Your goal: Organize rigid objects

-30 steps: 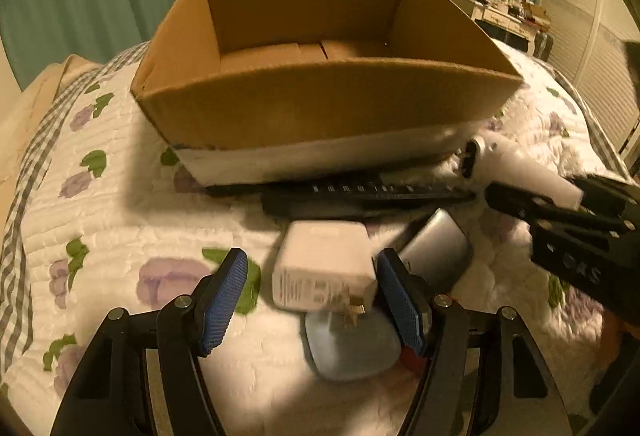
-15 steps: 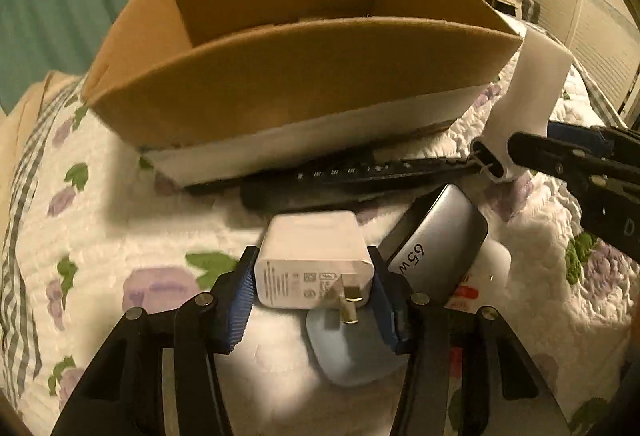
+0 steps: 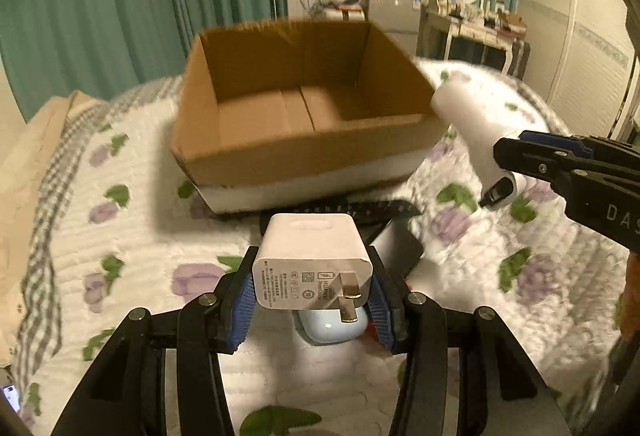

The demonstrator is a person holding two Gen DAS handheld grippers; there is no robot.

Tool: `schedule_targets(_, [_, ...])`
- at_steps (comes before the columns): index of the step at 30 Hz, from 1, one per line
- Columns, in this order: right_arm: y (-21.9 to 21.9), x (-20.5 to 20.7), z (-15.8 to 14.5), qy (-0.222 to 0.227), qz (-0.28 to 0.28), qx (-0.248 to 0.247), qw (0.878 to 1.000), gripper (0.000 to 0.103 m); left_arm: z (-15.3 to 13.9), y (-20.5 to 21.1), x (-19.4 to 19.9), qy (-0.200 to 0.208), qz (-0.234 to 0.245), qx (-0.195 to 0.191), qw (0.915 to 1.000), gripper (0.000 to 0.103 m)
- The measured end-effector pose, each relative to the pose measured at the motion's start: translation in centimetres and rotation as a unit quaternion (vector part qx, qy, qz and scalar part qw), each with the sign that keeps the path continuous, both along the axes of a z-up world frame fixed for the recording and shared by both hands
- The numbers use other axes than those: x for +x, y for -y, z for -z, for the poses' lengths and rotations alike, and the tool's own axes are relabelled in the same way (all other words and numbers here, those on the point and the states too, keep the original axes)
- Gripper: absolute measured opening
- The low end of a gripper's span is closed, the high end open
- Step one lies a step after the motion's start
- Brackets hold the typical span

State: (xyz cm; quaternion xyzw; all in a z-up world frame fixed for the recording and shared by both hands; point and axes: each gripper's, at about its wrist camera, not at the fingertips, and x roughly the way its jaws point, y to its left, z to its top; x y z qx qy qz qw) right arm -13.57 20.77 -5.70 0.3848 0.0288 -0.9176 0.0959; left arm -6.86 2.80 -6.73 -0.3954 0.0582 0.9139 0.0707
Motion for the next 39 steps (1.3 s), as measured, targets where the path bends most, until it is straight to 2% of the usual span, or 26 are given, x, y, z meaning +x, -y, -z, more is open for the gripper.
schedule_targets(1, [0.1, 0.4, -0.9, -0.007, -0.004, -0.002, 1.000, 0.029, -0.8, -0.2, -0.4, -0.008, -0.001, 0.001, 1.0000, 0.050])
schedule_targets(3, [0.4, 0.7, -2.2, -0.019, -0.013, -0.006, 1.000, 0.000, -2.7, -0.4, -0.1, -0.027, -0.003, 0.002, 0.9996, 0.050])
schedule_targets(7, [1.4, 1.2, -3.8, -0.032, -0.030, 0.005, 0.999, 0.000, -4.3, -0.2, 0.2, -0.044, -0.008, 0.003, 0.9990, 0.050])
schedule_targets(12, [0.6, 0.6, -1.5, 0.007, -0.035, -0.016, 0.999, 0.001, -2.7, 0.5, 0.0, -0.028, -0.017, 0.002, 0.9994, 0.050])
schedule_targets(14, [0.4, 0.2, 0.0, 0.026, -0.029, -0.012, 0.999, 0.024, -1.7, 0.9, -0.2, -0.021, -0.025, 0.001, 0.9995, 0.050])
schedule_targets(15, [0.4, -0.1, 0.8, 0.036, -0.028, -0.012, 0.999, 0.052, -1.2, 1.0, -0.3, -0.017, -0.027, -0.001, 0.9995, 0.050])
schedule_targets(16, [0.4, -0.2, 1.6, 0.041, -0.027, -0.015, 0.999, 0.061, -0.8, 1.1, -0.5, -0.012, -0.028, -0.001, 0.9995, 0.050])
schedule_targets(21, [0.7, -0.6, 3.7, 0.055, -0.053, -0.059, 0.995, 0.061, 0.7, 1.5, -0.8, -0.001, -0.029, 0.000, 0.9996, 0.050])
schedule_targets(25, [2.2, -0.8, 4.8, 0.064, -0.073, -0.045, 0.994, 0.066, 1.1, 1.9, -0.8, 0.001, -0.029, 0.008, 0.9995, 0.050])
schedule_targets(26, [2.7, -0.8, 5.2, 0.070, -0.082, -0.035, 0.994, 0.066, 1.1, 2.0, -0.8, 0.000, -0.030, 0.009, 0.9995, 0.050])
schedule_targets(28, [3.8, -0.6, 6.2, 0.073, -0.086, 0.005, 0.994, 0.075, 1.1, 2.2, -0.7, 0.000, -0.029, 0.011, 0.9995, 0.050])
schedule_targets(30, [4.5, -0.3, 6.7, 0.066, -0.088, 0.033, 0.993, 0.078, 1.0, 2.4, -0.6, 0.000, -0.030, 0.013, 0.9994, 0.050])
schedule_targets(37, [5.4, 1.0, 6.9, 0.062, -0.118, 0.094, 0.987, 0.079, 0.6, 2.5, -0.3, -0.002, -0.027, 0.019, 0.9995, 0.050])
schedule_targets(39, [6.0, 2.1, 6.3, 0.038, -0.131, 0.131, 0.982, 0.079, 0.6, 2.5, -0.2, -0.003, -0.027, 0.021, 0.9994, 0.050])
